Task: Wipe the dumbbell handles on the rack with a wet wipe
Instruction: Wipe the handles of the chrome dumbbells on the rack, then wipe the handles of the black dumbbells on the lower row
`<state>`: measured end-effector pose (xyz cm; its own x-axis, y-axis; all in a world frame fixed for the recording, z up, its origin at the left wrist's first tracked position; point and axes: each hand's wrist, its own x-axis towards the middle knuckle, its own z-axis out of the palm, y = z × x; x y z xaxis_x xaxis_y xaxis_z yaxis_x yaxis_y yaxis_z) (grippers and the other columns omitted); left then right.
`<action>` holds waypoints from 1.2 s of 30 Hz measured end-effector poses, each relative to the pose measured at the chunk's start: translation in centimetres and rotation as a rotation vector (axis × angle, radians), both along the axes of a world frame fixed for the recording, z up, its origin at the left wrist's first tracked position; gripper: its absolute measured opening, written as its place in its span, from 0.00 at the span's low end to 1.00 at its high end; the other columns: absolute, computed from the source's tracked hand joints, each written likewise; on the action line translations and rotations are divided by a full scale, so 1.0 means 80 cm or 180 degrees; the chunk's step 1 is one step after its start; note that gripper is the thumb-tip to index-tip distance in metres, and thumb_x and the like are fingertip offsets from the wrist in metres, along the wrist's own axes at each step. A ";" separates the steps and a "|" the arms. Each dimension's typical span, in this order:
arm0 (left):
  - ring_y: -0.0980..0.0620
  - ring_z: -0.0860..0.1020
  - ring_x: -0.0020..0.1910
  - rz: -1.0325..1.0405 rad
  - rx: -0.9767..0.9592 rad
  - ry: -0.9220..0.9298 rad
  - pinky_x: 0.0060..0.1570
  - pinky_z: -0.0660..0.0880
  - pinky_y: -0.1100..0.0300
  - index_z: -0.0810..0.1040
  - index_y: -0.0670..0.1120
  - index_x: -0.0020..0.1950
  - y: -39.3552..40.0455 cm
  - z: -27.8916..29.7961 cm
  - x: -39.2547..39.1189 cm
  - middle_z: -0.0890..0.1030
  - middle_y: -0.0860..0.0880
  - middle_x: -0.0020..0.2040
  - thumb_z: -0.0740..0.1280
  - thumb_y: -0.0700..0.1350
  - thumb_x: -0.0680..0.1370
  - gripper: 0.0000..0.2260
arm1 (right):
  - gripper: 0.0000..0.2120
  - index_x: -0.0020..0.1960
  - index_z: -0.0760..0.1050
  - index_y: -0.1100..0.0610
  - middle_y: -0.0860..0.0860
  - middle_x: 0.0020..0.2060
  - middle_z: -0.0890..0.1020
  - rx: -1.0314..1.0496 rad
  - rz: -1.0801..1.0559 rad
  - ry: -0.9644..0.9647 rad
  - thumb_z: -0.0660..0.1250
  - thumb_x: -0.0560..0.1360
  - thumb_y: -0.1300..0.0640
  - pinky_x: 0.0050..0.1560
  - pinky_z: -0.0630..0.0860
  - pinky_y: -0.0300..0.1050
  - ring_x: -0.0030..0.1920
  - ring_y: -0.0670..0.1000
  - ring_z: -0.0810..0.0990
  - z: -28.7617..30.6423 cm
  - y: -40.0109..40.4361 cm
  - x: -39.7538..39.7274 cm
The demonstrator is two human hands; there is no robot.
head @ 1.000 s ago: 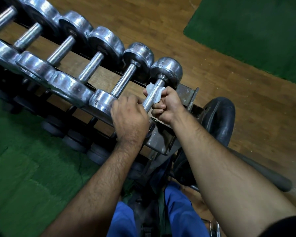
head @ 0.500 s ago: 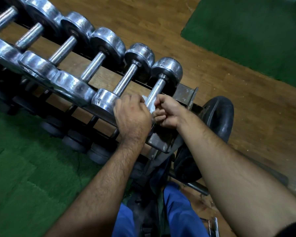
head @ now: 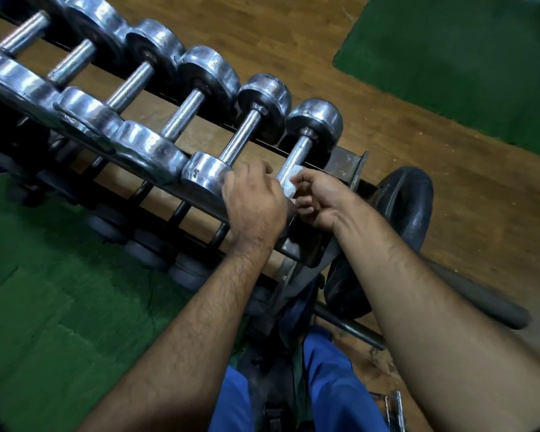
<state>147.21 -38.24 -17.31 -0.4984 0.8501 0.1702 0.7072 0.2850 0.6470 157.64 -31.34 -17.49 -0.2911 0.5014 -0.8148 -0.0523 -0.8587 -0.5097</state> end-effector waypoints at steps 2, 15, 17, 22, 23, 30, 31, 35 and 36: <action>0.47 0.72 0.48 -0.0151 0.0125 -0.0054 0.52 0.69 0.50 0.78 0.44 0.51 -0.009 -0.003 -0.006 0.80 0.47 0.46 0.60 0.45 0.77 0.09 | 0.12 0.36 0.65 0.52 0.45 0.22 0.66 -0.0001 -0.0383 -0.0106 0.61 0.78 0.59 0.17 0.54 0.32 0.18 0.42 0.60 0.001 -0.023 0.004; 0.42 0.74 0.62 -0.0128 -0.0114 0.0130 0.64 0.70 0.47 0.75 0.40 0.64 -0.114 0.007 -0.002 0.76 0.41 0.62 0.64 0.47 0.78 0.17 | 0.05 0.46 0.74 0.57 0.49 0.26 0.75 -0.0414 -0.1708 0.0413 0.59 0.77 0.59 0.22 0.66 0.35 0.23 0.44 0.71 0.017 -0.171 0.018; 0.43 0.74 0.58 0.0068 -0.0134 -0.0028 0.61 0.71 0.48 0.76 0.41 0.62 -0.135 0.001 0.000 0.78 0.43 0.58 0.65 0.45 0.77 0.15 | 0.06 0.41 0.72 0.55 0.48 0.24 0.71 -0.0507 -0.1188 0.0143 0.60 0.76 0.60 0.21 0.63 0.35 0.23 0.45 0.67 0.005 -0.189 0.014; 0.41 0.75 0.53 0.0494 -0.0559 -0.0337 0.57 0.71 0.47 0.79 0.42 0.54 -0.181 -0.074 -0.025 0.80 0.43 0.51 0.62 0.44 0.76 0.11 | 0.08 0.42 0.71 0.53 0.49 0.28 0.73 0.0211 0.0077 -0.0738 0.61 0.78 0.63 0.24 0.63 0.36 0.26 0.45 0.69 -0.060 -0.204 -0.013; 0.40 0.76 0.53 0.0519 -0.0686 -0.0403 0.56 0.71 0.47 0.79 0.42 0.53 -0.189 -0.093 -0.032 0.80 0.43 0.51 0.62 0.43 0.75 0.10 | 0.07 0.44 0.73 0.53 0.51 0.31 0.74 0.0447 0.0387 -0.0926 0.61 0.78 0.63 0.24 0.66 0.37 0.28 0.47 0.71 -0.080 -0.206 -0.019; 0.38 0.78 0.54 0.0261 -0.1369 -0.0698 0.56 0.74 0.48 0.80 0.40 0.59 -0.224 -0.206 -0.051 0.81 0.40 0.54 0.61 0.43 0.74 0.17 | 0.17 0.59 0.79 0.53 0.56 0.56 0.82 0.2414 0.2538 -0.2249 0.57 0.76 0.51 0.58 0.77 0.53 0.56 0.58 0.80 -0.227 -0.208 -0.028; 0.38 0.78 0.54 0.0231 -0.1396 -0.0702 0.57 0.74 0.48 0.80 0.39 0.59 -0.224 -0.217 -0.051 0.81 0.39 0.54 0.61 0.43 0.74 0.17 | 0.19 0.59 0.79 0.53 0.56 0.56 0.81 0.2561 0.2535 -0.2307 0.56 0.74 0.52 0.59 0.76 0.54 0.56 0.58 0.80 -0.240 -0.204 -0.029; 0.37 0.77 0.52 0.0114 -0.1382 -0.0498 0.54 0.75 0.47 0.79 0.38 0.53 -0.213 -0.252 -0.047 0.80 0.39 0.50 0.63 0.45 0.73 0.14 | 0.17 0.60 0.78 0.54 0.57 0.55 0.78 0.3217 0.2391 -0.2695 0.60 0.74 0.59 0.57 0.76 0.55 0.55 0.60 0.78 -0.273 -0.182 -0.027; 0.38 0.78 0.51 0.0079 -0.1347 -0.0432 0.53 0.75 0.47 0.78 0.39 0.51 -0.208 -0.258 -0.046 0.80 0.39 0.49 0.64 0.46 0.73 0.13 | 0.17 0.62 0.78 0.53 0.58 0.56 0.77 0.3297 0.2462 -0.2871 0.61 0.75 0.60 0.57 0.75 0.55 0.55 0.61 0.77 -0.278 -0.177 -0.028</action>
